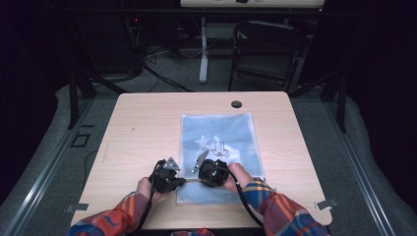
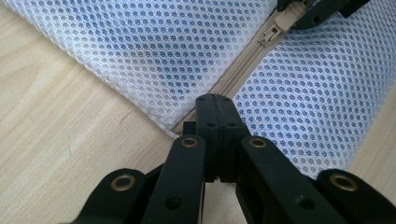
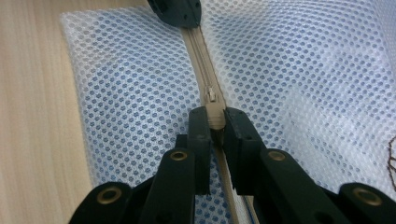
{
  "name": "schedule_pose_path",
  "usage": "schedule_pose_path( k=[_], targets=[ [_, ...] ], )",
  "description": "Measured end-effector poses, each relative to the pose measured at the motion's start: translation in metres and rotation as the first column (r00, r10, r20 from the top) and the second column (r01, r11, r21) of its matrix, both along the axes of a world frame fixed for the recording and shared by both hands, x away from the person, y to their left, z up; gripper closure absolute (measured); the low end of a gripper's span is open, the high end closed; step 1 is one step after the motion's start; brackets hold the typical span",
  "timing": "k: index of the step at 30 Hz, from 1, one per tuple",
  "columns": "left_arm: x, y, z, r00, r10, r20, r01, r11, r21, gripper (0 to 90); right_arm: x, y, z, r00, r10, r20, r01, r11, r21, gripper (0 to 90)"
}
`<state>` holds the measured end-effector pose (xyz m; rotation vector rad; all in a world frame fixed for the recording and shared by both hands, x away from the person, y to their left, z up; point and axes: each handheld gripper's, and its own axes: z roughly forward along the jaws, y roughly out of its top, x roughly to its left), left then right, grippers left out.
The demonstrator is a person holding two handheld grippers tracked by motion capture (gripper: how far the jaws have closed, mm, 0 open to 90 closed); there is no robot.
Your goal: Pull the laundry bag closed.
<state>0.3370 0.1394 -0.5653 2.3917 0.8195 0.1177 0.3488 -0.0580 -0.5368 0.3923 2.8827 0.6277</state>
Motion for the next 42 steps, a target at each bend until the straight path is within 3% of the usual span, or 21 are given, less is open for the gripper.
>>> schedule_pose_path(
  k=[21, 33, 42],
  targets=[
    [0.000, 0.000, 0.000, 1.0000, -0.001, -0.001, 0.001, 1.0000, 0.003, 90.0, -0.003, -0.005, 0.002, 0.9999, -0.002, 0.010, 0.002, 1.000, -0.006, 81.6],
    [0.000, 0.000, 0.000, 1.0000, 0.002, -0.003, -0.002, 1.0000, 0.000, 90.0, 0.001, -0.001, -0.006, 0.9998, -0.022, 0.003, 0.022, 1.000, 0.021, 80.2],
    [0.000, 0.000, 0.000, 1.0000, 0.006, 0.001, -0.006, 1.0000, 0.000, 90.0, 0.001, 0.008, -0.011, 0.9999, -0.006, 0.009, 0.006, 1.000, -0.020, 80.7]
  ],
)
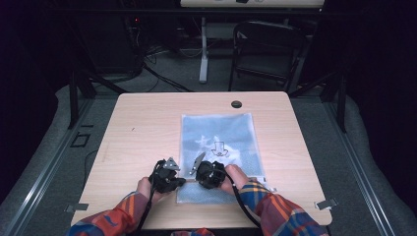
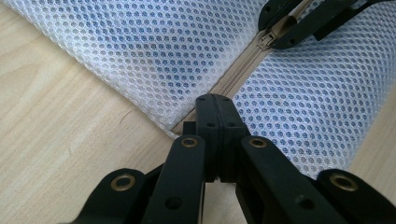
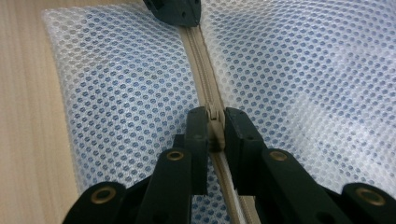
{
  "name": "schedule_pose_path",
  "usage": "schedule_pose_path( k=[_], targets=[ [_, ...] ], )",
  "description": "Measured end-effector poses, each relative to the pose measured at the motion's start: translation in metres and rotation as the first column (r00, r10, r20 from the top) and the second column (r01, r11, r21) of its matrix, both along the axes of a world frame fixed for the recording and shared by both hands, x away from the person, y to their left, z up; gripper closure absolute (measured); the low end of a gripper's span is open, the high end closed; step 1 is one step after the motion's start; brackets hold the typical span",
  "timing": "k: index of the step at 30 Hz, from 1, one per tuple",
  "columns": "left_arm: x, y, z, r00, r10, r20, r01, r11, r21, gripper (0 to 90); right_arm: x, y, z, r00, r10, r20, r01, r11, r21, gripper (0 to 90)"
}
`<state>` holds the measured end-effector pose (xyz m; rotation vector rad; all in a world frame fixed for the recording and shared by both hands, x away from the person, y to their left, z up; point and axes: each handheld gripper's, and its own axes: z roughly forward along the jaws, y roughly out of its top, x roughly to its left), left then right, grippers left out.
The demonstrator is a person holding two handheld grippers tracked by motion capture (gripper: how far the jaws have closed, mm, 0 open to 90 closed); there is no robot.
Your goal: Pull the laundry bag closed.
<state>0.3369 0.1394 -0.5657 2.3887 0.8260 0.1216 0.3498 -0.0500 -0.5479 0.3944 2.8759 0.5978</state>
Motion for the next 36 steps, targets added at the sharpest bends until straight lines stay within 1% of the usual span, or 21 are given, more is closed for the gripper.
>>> schedule_pose_path(
  k=[2, 9, 14, 15, 20, 21, 24, 25, 26, 29, 30, 34, 36],
  targets=[
    [0.000, 0.000, 0.000, 1.0000, -0.001, 0.001, 0.001, 1.0000, 0.002, 90.0, 0.000, 0.002, -0.001, 1.0000, 0.005, 0.005, -0.005, 1.000, -0.019, 81.4],
    [0.000, -0.001, 0.000, 1.0000, -0.003, 0.005, 0.003, 1.0000, 0.009, 90.0, -0.001, 0.001, 0.001, 0.9999, 0.006, 0.011, -0.006, 1.000, -0.011, 82.1],
    [0.000, -0.001, 0.000, 1.0000, -0.003, 0.003, 0.003, 1.0000, 0.009, 90.0, -0.001, -0.002, 0.005, 0.9999, 0.013, 0.011, -0.012, 1.000, -0.023, 82.2],
    [0.000, -0.001, 0.000, 1.0000, -0.003, 0.003, 0.003, 1.0000, 0.009, 90.0, -0.001, -0.003, 0.005, 0.9999, 0.002, 0.010, -0.002, 1.000, -0.015, 82.2],
    [0.000, -0.001, 0.000, 1.0000, -0.003, 0.003, 0.003, 1.0000, 0.009, 90.0, 0.000, -0.006, 0.006, 1.0000, 0.001, 0.010, 0.000, 1.000, -0.018, 82.2],
    [0.000, 0.000, 0.000, 1.0000, -0.002, 0.003, 0.002, 1.0000, 0.007, 90.0, 0.000, -0.008, 0.007, 1.0000, -0.001, 0.003, 0.001, 1.000, -0.018, 82.1],
    [0.000, -0.001, 0.000, 1.0000, -0.001, 0.001, 0.001, 1.0000, 0.006, 90.0, 0.000, -0.009, 0.008, 0.9999, -0.003, 0.010, 0.004, 1.000, -0.018, 82.1],
    [0.000, -0.001, 0.000, 1.0000, -0.001, 0.001, 0.001, 1.0000, 0.006, 90.0, 0.000, -0.010, 0.008, 0.9999, -0.007, 0.008, 0.007, 1.000, -0.022, 82.0],
    [0.000, -0.001, 0.000, 1.0000, -0.001, 0.002, 0.001, 1.0000, 0.006, 90.0, -0.001, -0.011, 0.009, 1.0000, -0.008, 0.004, 0.008, 1.000, -0.016, 82.0],
    [0.000, 0.000, 0.000, 1.0000, 0.000, 0.001, 0.000, 1.0000, 0.005, 90.0, -0.001, -0.012, 0.010, 0.9999, -0.004, 0.012, 0.004, 1.000, -0.023, 82.0],
    [0.000, -0.001, 0.000, 1.0000, -0.001, 0.002, 0.001, 1.0000, 0.006, 90.0, -0.001, -0.012, 0.010, 0.9999, -0.007, 0.010, 0.007, 1.000, -0.015, 82.0],
    [0.000, 0.000, 0.000, 1.0000, -0.001, 0.002, 0.001, 1.0000, 0.006, 90.0, -0.001, -0.014, 0.010, 1.0000, -0.009, 0.002, 0.009, 1.000, -0.026, 82.0],
    [0.000, 0.000, 0.000, 1.0000, -0.001, 0.001, 0.001, 1.0000, 0.005, 90.0, 0.000, -0.015, 0.011, 0.9999, -0.013, -0.002, 0.013, 1.000, -0.024, 82.0]
  ],
)
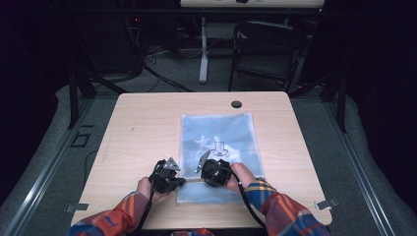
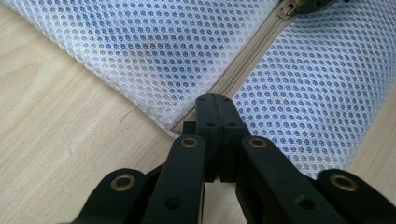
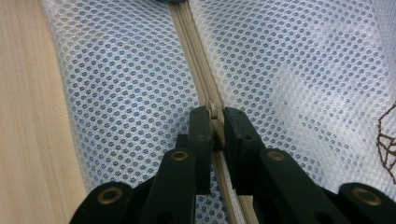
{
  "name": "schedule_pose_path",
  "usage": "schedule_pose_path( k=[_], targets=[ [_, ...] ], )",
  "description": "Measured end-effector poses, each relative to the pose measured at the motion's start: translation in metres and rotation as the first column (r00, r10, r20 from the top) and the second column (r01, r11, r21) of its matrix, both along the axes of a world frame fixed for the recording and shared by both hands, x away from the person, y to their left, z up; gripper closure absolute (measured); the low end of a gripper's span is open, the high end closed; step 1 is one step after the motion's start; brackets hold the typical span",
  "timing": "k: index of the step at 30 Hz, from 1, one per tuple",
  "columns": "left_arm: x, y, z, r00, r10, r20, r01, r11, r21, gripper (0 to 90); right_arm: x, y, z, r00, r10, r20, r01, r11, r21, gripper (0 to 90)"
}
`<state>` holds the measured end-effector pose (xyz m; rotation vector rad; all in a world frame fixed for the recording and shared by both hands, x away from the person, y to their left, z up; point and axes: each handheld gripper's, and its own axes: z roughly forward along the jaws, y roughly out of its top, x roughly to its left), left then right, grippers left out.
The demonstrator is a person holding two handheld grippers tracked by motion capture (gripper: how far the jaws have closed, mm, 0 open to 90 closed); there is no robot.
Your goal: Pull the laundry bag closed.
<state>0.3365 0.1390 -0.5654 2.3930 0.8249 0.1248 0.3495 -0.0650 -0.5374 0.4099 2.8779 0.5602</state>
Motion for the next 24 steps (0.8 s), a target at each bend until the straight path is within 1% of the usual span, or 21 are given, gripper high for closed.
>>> schedule_pose_path(
  k=[6, 7, 9, 10, 13, 15, 17, 21, 24],
  targets=[
    [0.000, 0.000, 0.000, 1.0000, 0.000, 0.000, 0.000, 1.0000, 0.001, 90.0, 0.001, -0.004, 0.001, 1.0000, -0.005, 0.001, 0.005, 1.000, -0.008, 82.1],
    [0.000, 0.000, 0.000, 1.0000, 0.000, 0.000, 0.000, 1.0000, 0.001, 90.0, 0.001, -0.005, 0.001, 1.0000, -0.006, -0.003, 0.006, 1.000, -0.001, 82.0],
    [0.000, 0.000, 0.000, 1.0000, 0.000, 0.000, 0.000, 1.0000, 0.001, 90.0, 0.001, -0.007, 0.002, 1.0000, -0.005, -0.002, 0.005, 1.000, -0.017, 82.0],
    [0.000, 0.000, 0.000, 1.0000, 0.001, 0.000, -0.001, 1.0000, 0.000, 90.0, 0.001, -0.008, 0.002, 0.9999, -0.010, -0.003, 0.010, 1.000, -0.009, 82.0],
    [0.000, 0.000, 0.000, 1.0000, 0.001, 0.000, -0.001, 1.0000, 0.000, 90.0, 0.001, -0.012, 0.003, 0.9999, -0.015, -0.004, 0.015, 1.000, -0.017, 82.0],
    [0.000, 0.000, 0.000, 1.0000, 0.000, 0.000, 0.000, 1.0000, 0.000, 90.0, 0.002, -0.014, 0.002, 0.9998, -0.020, -0.007, 0.020, 1.000, -0.010, 82.0],
    [0.000, 0.000, 0.000, 1.0000, 0.000, 0.000, 0.000, 1.0000, 0.001, 90.0, 0.002, -0.016, 0.003, 0.9997, -0.024, -0.009, 0.024, 1.000, -0.017, 82.0],
    [0.000, 0.000, 0.000, 1.0000, 0.000, 0.000, 0.000, 1.0000, 0.001, 90.0, 0.002, -0.019, 0.003, 0.9995, -0.029, -0.013, 0.029, 1.000, -0.011, 82.0],
    [0.000, 0.000, 0.000, 1.0000, -0.002, 0.001, 0.002, 1.0000, 0.002, 90.0, 0.002, -0.020, 0.004, 0.9993, -0.034, -0.016, 0.034, 0.999, -0.020, 82.0]
  ],
)
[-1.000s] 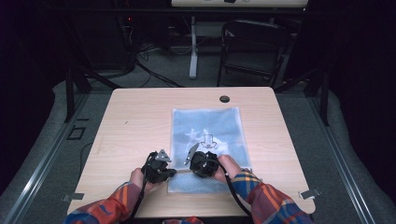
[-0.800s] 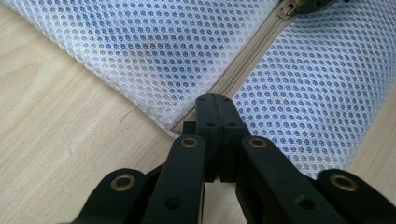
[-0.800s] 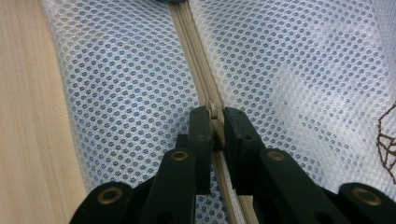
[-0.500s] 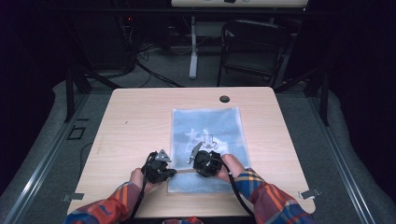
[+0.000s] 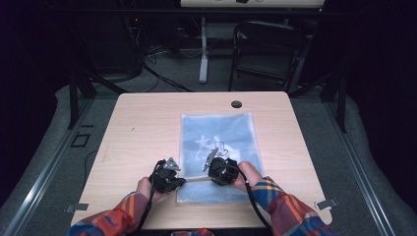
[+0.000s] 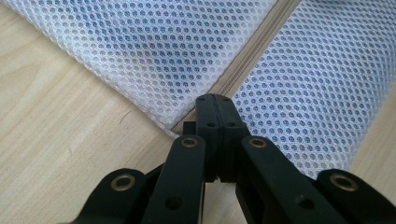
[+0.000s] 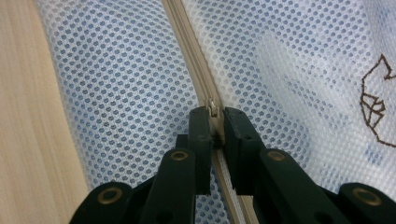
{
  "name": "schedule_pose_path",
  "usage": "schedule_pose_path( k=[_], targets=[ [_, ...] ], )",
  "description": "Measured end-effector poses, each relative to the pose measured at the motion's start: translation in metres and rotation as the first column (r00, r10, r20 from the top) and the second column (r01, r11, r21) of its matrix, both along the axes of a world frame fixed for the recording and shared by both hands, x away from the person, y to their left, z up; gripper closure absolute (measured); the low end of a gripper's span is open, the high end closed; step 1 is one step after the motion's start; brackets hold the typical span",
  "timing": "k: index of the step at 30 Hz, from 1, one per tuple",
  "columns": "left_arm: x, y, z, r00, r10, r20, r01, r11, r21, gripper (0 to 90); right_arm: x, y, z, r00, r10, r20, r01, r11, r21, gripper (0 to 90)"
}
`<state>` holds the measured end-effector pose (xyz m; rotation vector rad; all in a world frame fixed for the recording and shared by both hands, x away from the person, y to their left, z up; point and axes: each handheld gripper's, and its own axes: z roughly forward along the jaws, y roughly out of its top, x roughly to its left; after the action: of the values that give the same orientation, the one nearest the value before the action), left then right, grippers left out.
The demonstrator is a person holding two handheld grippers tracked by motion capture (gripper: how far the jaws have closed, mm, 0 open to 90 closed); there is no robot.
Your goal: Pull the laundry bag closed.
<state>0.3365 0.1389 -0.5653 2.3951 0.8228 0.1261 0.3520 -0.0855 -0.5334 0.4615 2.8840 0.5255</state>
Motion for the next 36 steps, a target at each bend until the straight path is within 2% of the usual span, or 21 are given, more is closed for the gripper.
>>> schedule_pose_path(
  k=[14, 27, 28, 36],
  targets=[
    [0.000, 0.000, 0.000, 1.0000, -0.002, 0.001, 0.002, 1.0000, 0.000, 90.0, 0.000, -0.009, 0.000, 0.9999, -0.008, -0.008, 0.008, 1.000, -0.009, 82.0],
    [0.000, 0.000, 0.000, 1.0000, -0.001, 0.000, 0.001, 1.0000, 0.000, 90.0, 0.000, -0.024, -0.002, 0.9989, -0.037, -0.028, 0.036, 0.999, -0.028, 82.0],
    [0.000, 0.000, 0.000, 1.0000, -0.001, 0.000, 0.001, 1.0000, 0.000, 90.0, -0.001, -0.025, -0.002, 0.9985, -0.046, -0.029, 0.046, 0.999, -0.018, 82.0],
    [0.000, 0.000, 0.000, 1.0000, 0.000, -0.001, 0.000, 1.0000, -0.001, 90.0, -0.001, -0.034, -0.002, 0.9976, -0.061, -0.034, 0.060, 0.998, -0.023, 82.0]
  ],
)
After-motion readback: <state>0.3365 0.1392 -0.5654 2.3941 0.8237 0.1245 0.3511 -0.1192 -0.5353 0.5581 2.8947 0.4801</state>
